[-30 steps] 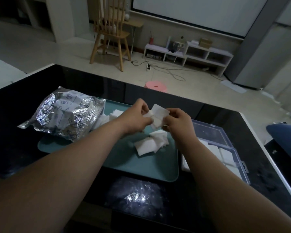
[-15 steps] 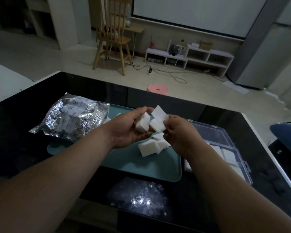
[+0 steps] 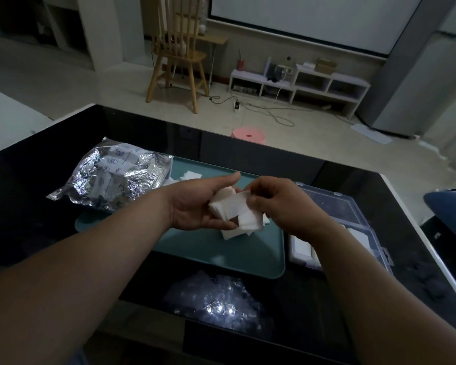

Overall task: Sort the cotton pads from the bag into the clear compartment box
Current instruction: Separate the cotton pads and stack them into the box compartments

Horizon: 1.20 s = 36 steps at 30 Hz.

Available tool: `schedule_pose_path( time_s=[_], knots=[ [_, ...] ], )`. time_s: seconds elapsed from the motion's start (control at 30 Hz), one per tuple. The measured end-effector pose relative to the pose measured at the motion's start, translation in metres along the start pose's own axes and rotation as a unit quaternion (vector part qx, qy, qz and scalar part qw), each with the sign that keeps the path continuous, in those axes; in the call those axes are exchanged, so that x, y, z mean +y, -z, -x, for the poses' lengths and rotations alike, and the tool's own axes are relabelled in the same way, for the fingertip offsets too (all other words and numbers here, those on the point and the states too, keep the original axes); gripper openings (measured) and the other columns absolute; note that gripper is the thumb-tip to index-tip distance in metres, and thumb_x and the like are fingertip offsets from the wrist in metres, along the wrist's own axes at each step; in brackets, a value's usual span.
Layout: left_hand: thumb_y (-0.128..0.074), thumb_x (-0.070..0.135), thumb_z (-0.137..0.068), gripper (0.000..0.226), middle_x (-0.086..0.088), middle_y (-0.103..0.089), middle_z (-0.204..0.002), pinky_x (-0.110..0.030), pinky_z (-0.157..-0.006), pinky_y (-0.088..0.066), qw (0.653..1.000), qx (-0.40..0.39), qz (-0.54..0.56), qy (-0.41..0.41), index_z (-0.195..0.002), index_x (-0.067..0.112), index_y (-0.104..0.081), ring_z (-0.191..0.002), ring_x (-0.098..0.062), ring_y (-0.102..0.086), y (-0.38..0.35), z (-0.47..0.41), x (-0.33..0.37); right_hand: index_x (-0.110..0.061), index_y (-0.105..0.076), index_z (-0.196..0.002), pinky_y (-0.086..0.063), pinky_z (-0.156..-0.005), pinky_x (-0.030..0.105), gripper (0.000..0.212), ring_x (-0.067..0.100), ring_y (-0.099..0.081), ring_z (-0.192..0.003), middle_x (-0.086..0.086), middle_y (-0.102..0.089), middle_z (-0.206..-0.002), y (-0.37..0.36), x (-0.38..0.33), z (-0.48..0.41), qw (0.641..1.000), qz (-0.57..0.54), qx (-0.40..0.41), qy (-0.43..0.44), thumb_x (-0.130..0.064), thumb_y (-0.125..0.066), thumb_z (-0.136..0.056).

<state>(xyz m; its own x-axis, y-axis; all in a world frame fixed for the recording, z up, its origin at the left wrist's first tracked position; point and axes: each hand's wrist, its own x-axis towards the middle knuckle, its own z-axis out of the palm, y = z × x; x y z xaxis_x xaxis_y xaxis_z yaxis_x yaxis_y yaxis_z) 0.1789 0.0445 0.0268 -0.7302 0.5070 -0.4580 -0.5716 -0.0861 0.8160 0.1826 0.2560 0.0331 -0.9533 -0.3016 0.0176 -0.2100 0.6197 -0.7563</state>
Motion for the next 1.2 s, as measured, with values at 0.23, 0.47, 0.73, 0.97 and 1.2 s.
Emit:
schedule_pose_path(
  time_s=[0.23,0.47,0.73,0.97,1.2],
  knots=[
    [-0.066,0.022,-0.097,0.022,-0.012,-0.070,-0.099,-0.032,-0.068,-0.064,0.997,-0.020,-0.077,0.004,-0.116,0.012,-0.065,-0.087,-0.022,-0.071,-0.002,-0.004,-0.009,-0.023,-0.075,-0.100,-0.055,-0.071,0.021,0.005,0.011,-0.070,-0.082,-0.006,-0.074,-0.091,-0.009,-0.001,-0.001,0.996,0.077,-0.005,0.042,-0.020,-0.073,-0.097],
    [-0.040,-0.004,-0.100,0.039,-0.020,-0.072,-0.104,-0.031,-0.061,-0.062,0.998,-0.003,-0.044,-0.036,-0.134,0.010,-0.054,-0.086,-0.030,-0.073,0.000,-0.006,-0.006,-0.022,-0.074,-0.110,-0.049,-0.070,0.020,0.012,0.006,-0.066,-0.081,-0.007,-0.072,-0.093,0.000,0.003,-0.001,0.994,0.027,0.102,0.007,-0.020,-0.070,-0.099],
    [-0.055,0.054,-0.099,0.045,-0.009,-0.068,-0.096,-0.022,-0.053,-0.056,0.997,-0.027,0.039,-0.056,-0.119,0.014,-0.063,-0.083,-0.024,-0.069,-0.014,-0.008,-0.008,-0.013,-0.074,-0.098,-0.052,-0.069,0.032,0.006,0.013,-0.067,-0.075,0.003,-0.076,-0.089,-0.015,-0.005,-0.003,0.967,-0.207,0.143,-0.050,-0.017,-0.070,-0.100],
    [-0.045,0.056,-0.102,0.048,-0.010,-0.068,-0.095,-0.022,-0.057,-0.055,0.988,-0.086,0.107,-0.065,-0.122,0.017,-0.068,-0.078,-0.021,-0.065,-0.018,-0.006,-0.013,-0.009,-0.073,-0.102,-0.059,-0.071,0.033,0.012,0.018,-0.073,-0.077,0.007,-0.077,-0.093,-0.034,-0.014,0.000,0.947,-0.284,0.126,-0.087,-0.020,-0.070,-0.100],
    [-0.051,0.051,-0.101,0.039,-0.005,-0.060,-0.089,-0.026,-0.064,-0.059,0.988,-0.040,0.141,-0.051,-0.115,0.017,-0.062,-0.077,-0.017,-0.061,-0.010,-0.012,-0.014,-0.031,-0.068,-0.108,-0.044,-0.087,0.022,0.014,0.003,-0.059,-0.110,-0.011,-0.065,-0.117,-0.024,-0.016,0.004,0.986,0.030,0.164,0.017,-0.042,-0.066,-0.099]
  ],
)
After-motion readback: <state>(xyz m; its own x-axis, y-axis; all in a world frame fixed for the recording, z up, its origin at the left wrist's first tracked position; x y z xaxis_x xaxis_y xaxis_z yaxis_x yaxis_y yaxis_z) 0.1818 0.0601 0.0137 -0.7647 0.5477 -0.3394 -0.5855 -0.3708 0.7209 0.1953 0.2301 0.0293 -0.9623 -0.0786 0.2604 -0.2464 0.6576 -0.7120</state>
